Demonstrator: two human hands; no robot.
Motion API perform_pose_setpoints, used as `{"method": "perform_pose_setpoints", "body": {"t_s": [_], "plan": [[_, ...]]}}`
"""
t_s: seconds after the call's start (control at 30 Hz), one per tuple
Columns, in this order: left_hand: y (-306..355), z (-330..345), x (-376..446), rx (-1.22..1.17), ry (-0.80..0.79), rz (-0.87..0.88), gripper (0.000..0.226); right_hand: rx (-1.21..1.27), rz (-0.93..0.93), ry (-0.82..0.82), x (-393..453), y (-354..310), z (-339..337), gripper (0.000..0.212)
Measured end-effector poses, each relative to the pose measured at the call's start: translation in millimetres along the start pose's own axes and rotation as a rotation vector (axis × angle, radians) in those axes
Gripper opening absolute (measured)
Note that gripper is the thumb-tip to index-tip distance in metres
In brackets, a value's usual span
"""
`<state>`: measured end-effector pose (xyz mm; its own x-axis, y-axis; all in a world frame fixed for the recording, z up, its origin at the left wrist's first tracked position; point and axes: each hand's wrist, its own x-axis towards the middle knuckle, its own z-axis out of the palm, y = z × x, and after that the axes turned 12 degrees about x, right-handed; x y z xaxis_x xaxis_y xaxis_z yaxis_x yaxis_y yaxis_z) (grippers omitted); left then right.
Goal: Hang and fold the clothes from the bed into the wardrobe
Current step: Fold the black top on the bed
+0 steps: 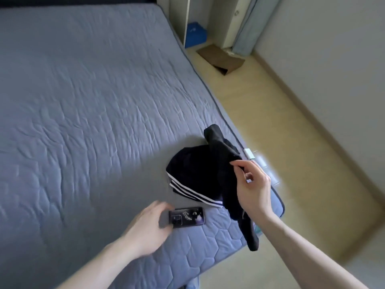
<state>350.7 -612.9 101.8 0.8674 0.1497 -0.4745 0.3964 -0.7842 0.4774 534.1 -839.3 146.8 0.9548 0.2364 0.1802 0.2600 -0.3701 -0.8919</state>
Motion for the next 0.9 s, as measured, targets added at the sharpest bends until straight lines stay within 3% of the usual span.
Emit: {"method": "perform_pose_setpoints", "body": {"t_s": [0.1, 0.3, 0.37, 0.47, 0.5, 0.63, 0.8, 0.9], "plan": [[15, -41, -22, -0.203, 0.028, 0.013, 0.057, 0.186, -0.017, 0.042, 9, -78, 14, 0.029], [30, -116, -106, -0.482, -0.116, 0.099, 0.069, 0.441, 0.036, 0.127, -18, -205, 34, 0.021], [24, -141, -144, -0.486, -0.045, 0.103, 0.059, 0.500, 0.059, 0.122, -39, -242, 44, 0.021], [10, -165, -187, -0.379, 0.107, 0.088, 0.012, 0.515, 0.099, 0.097, -63, -282, 57, 0.022], [2, -175, -206, -0.356, 0.136, 0.074, 0.010, 0.508, 0.108, 0.080, -73, -295, 61, 0.022], [-34, -217, -273, -0.399, 0.289, 0.016, 0.020, 0.445, 0.104, 0.021, -106, -330, 68, 0.025], [-69, -274, -316, -0.379, 0.281, -0.011, 0.051, 0.366, 0.151, -0.135, -128, -346, 77, 0.017], [-100, -304, -338, -0.320, 0.396, -0.087, 0.054, 0.255, 0.117, -0.212, -139, -347, 71, 0.016]]}}
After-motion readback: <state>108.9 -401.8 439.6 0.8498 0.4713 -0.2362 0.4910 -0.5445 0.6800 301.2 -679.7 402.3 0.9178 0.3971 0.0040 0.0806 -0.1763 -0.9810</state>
